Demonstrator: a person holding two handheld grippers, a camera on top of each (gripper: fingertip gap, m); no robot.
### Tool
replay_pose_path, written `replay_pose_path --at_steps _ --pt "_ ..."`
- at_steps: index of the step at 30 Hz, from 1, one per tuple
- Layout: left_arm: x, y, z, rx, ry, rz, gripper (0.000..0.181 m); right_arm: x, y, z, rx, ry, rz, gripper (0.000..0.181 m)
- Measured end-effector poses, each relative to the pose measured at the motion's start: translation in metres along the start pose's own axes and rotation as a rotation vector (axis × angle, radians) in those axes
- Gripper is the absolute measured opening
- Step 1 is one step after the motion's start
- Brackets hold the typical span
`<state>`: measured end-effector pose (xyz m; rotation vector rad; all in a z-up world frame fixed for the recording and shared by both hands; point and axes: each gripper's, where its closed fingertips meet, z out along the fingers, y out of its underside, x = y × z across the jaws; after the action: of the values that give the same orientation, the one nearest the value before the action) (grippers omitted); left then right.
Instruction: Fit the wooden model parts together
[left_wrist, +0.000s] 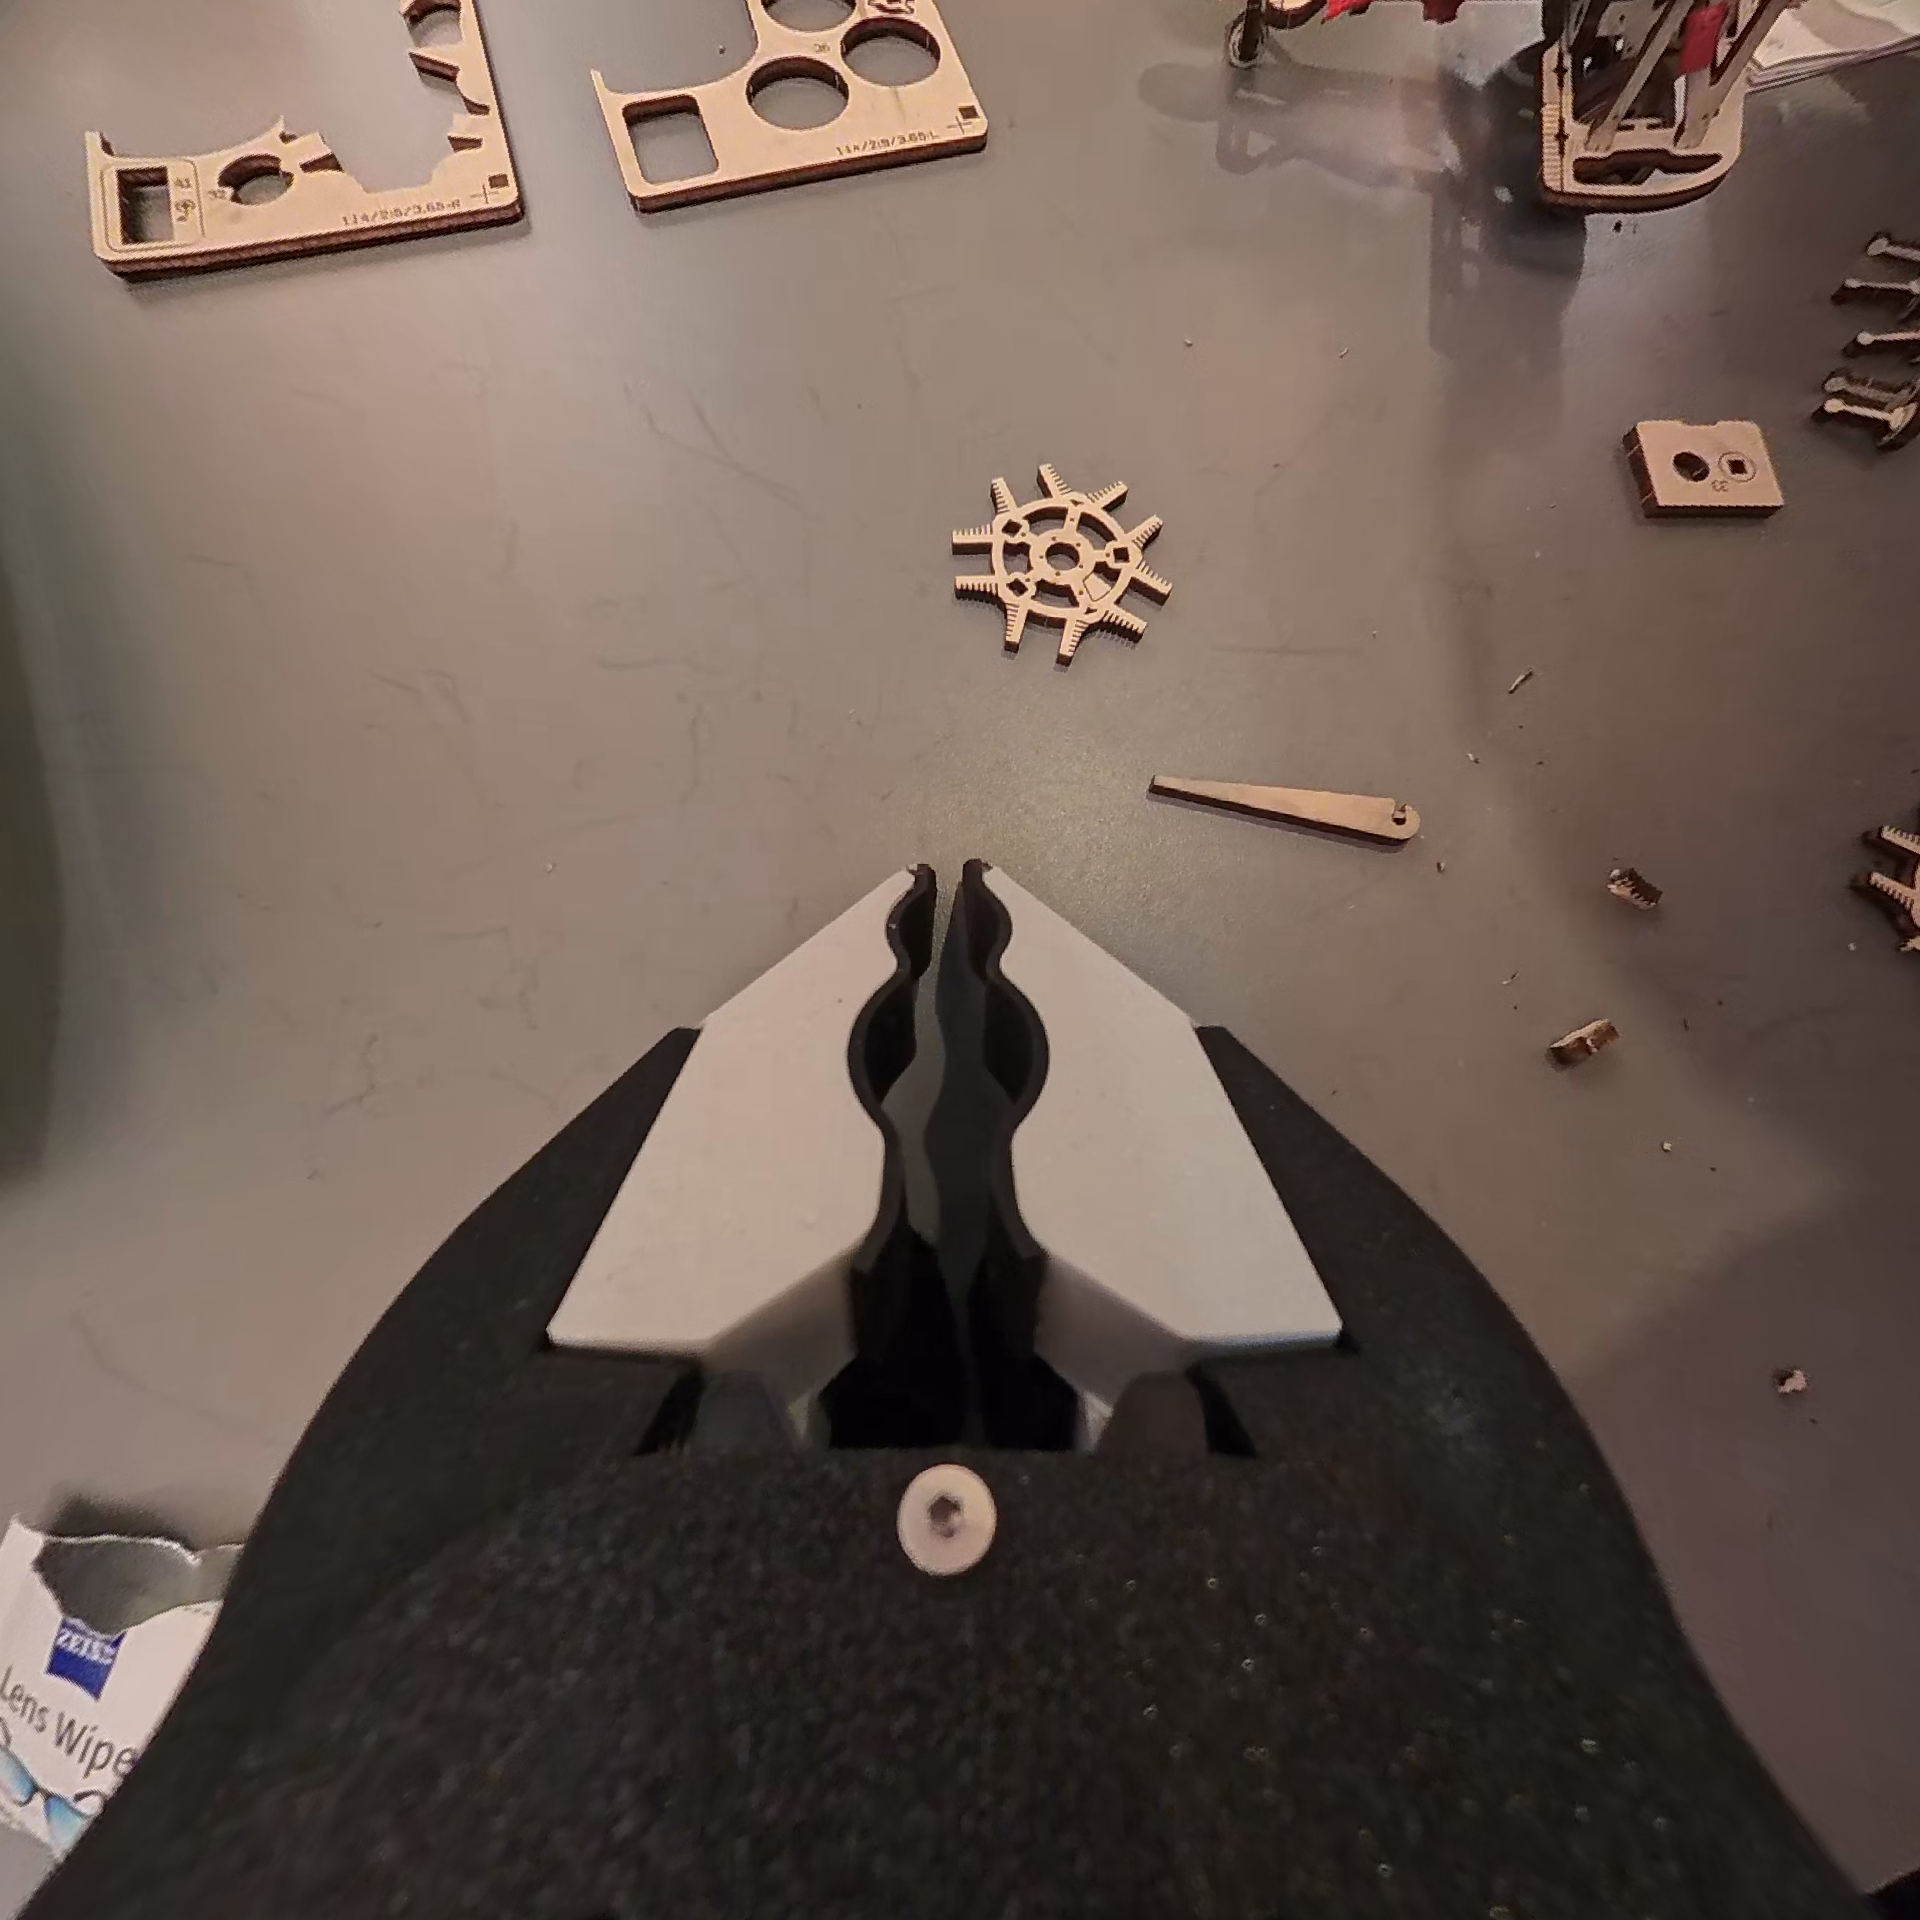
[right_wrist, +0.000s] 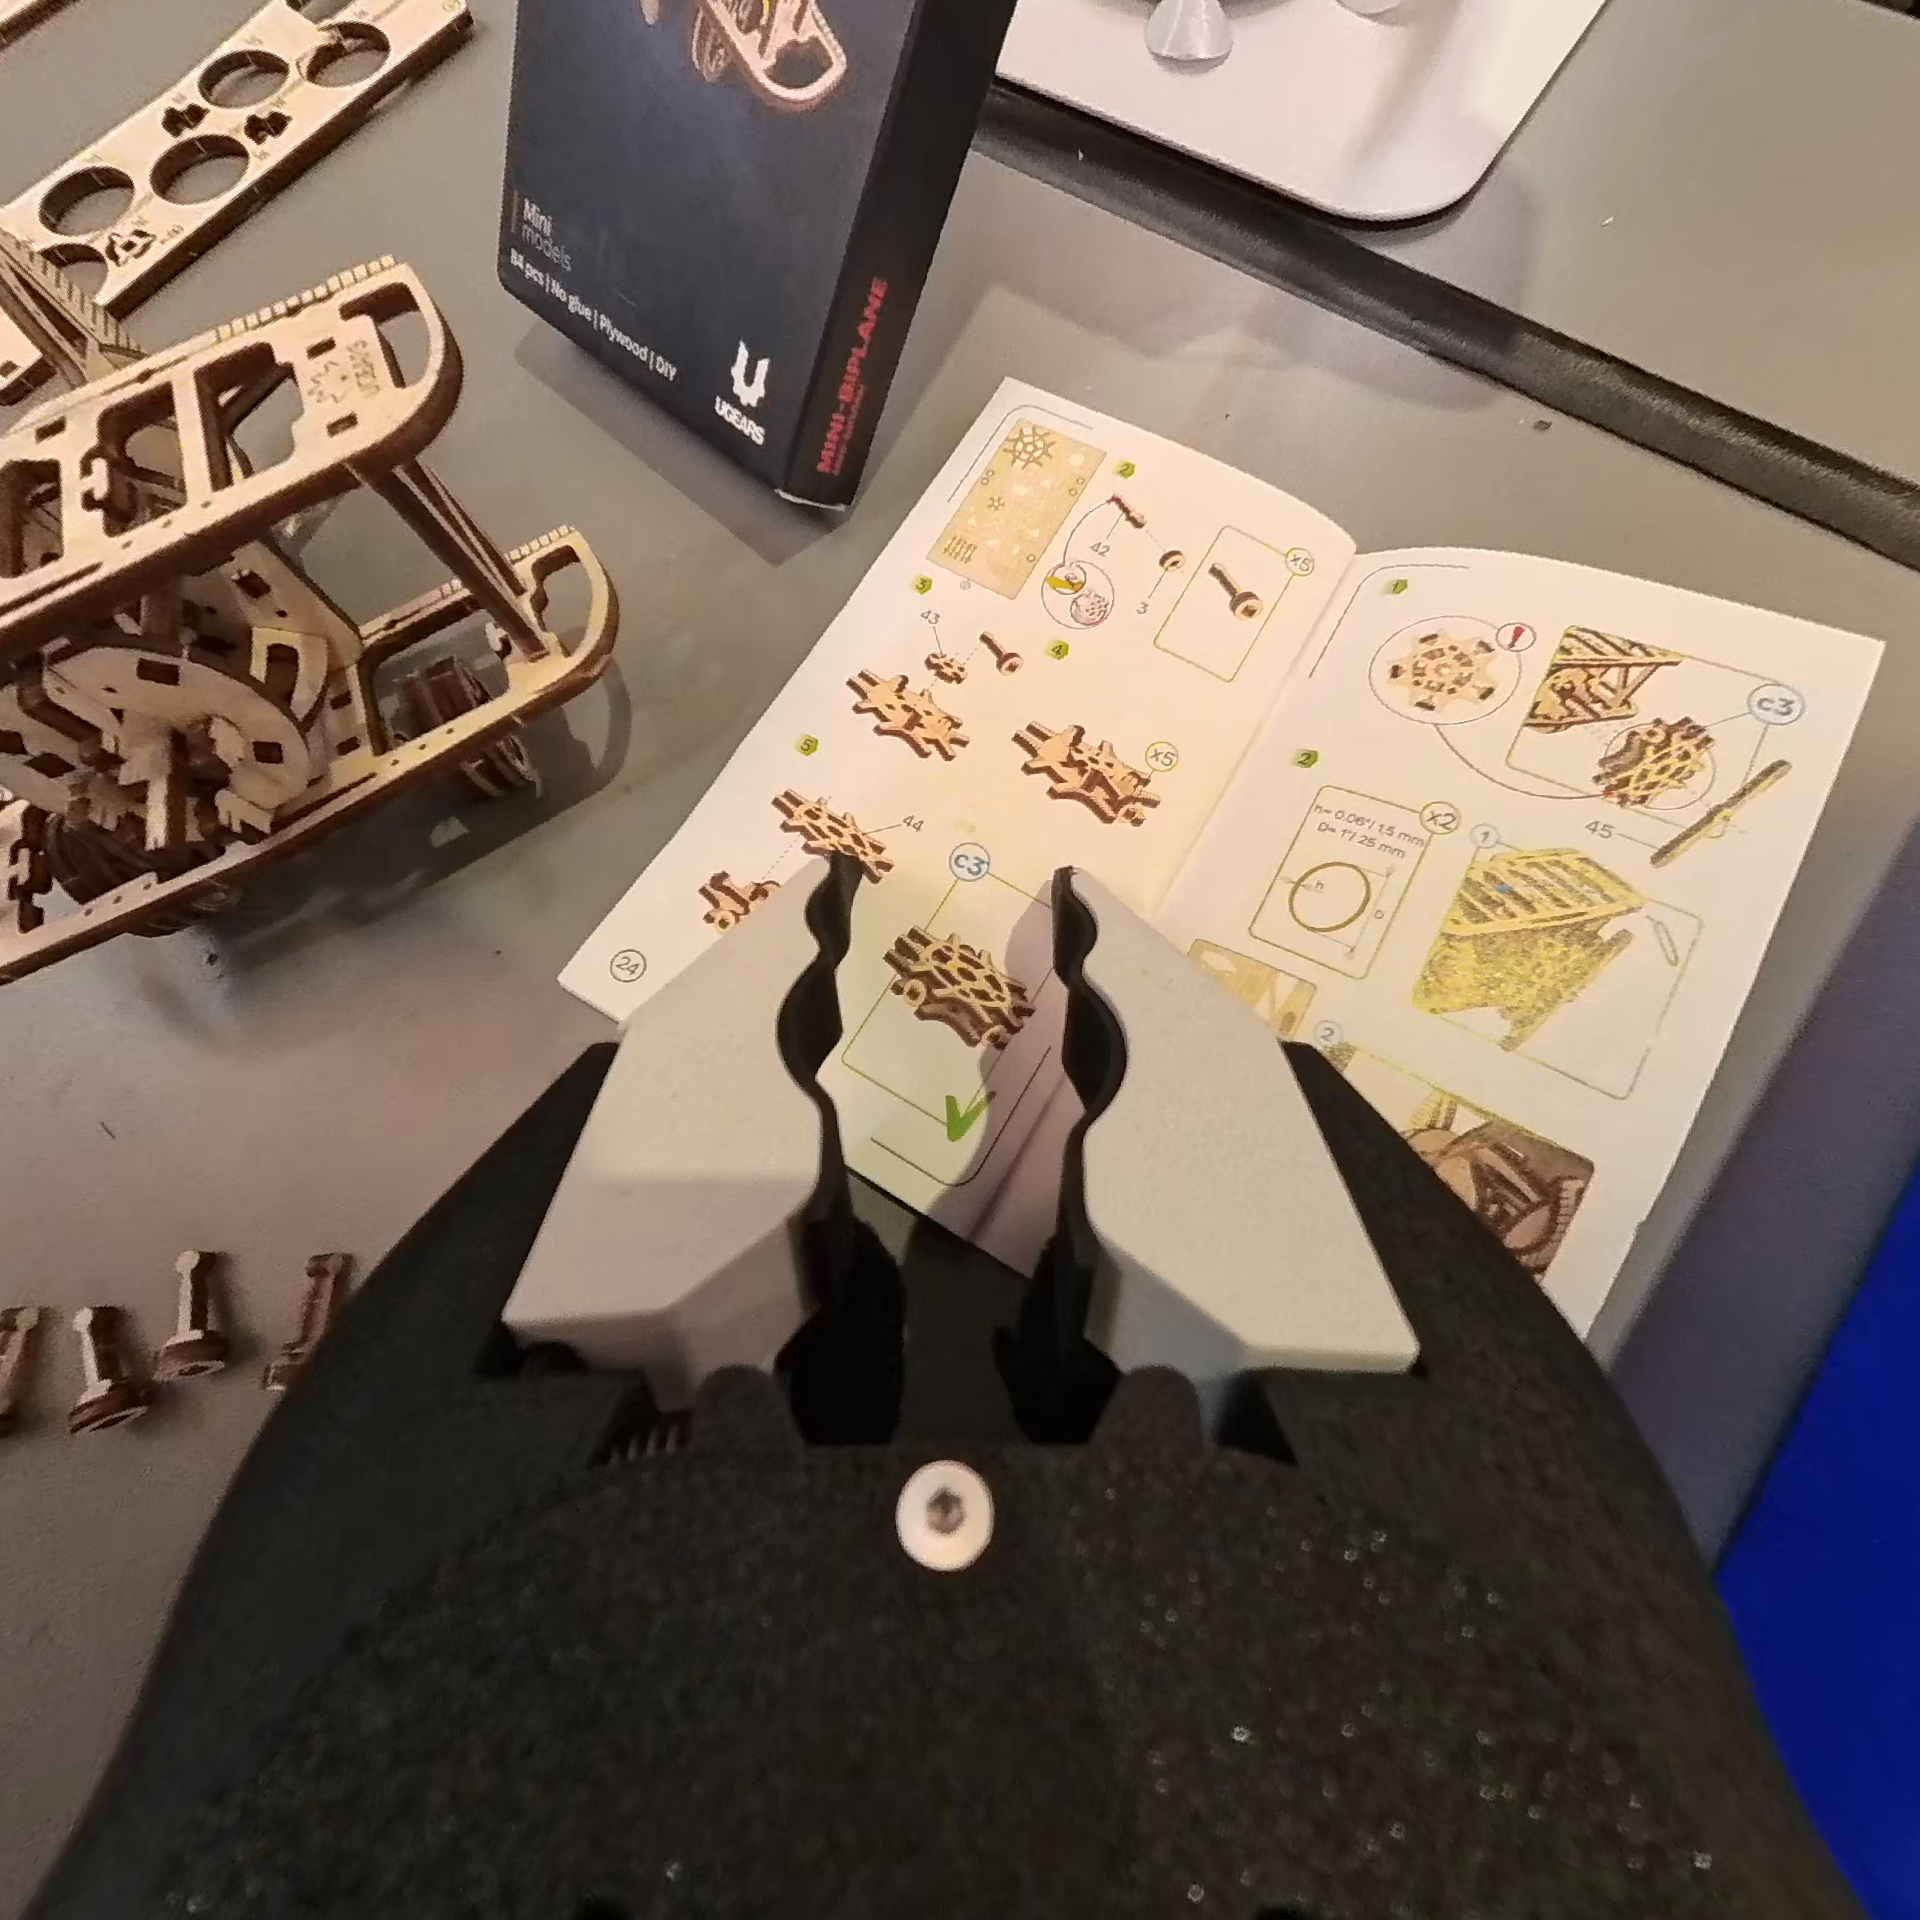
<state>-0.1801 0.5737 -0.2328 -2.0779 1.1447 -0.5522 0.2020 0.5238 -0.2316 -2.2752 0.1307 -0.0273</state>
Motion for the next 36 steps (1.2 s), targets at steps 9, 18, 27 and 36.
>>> replay_pose_path --at_steps 9,18,27,36 --pt "0.000 0.000 0.000 -0.001 -0.008 0.008 0.003 0.000 0.000 0.000 0.000 -0.001 0.001 0.038" --pt "0.009 0.001 -0.001 -0.002 0.048 0.029 0.004 0.000 0.000 0.000 0.000 0.000 -0.003 0.038" --pt "0.045 -0.004 -0.013 0.057 0.246 0.166 0.010 -0.006 -0.016 -0.019 0.129 0.038 -0.052 0.042" --pt "0.097 -0.003 -0.081 0.062 0.549 0.127 0.009 -0.228 0.045 -0.122 0.214 -0.508 -0.255 0.026"
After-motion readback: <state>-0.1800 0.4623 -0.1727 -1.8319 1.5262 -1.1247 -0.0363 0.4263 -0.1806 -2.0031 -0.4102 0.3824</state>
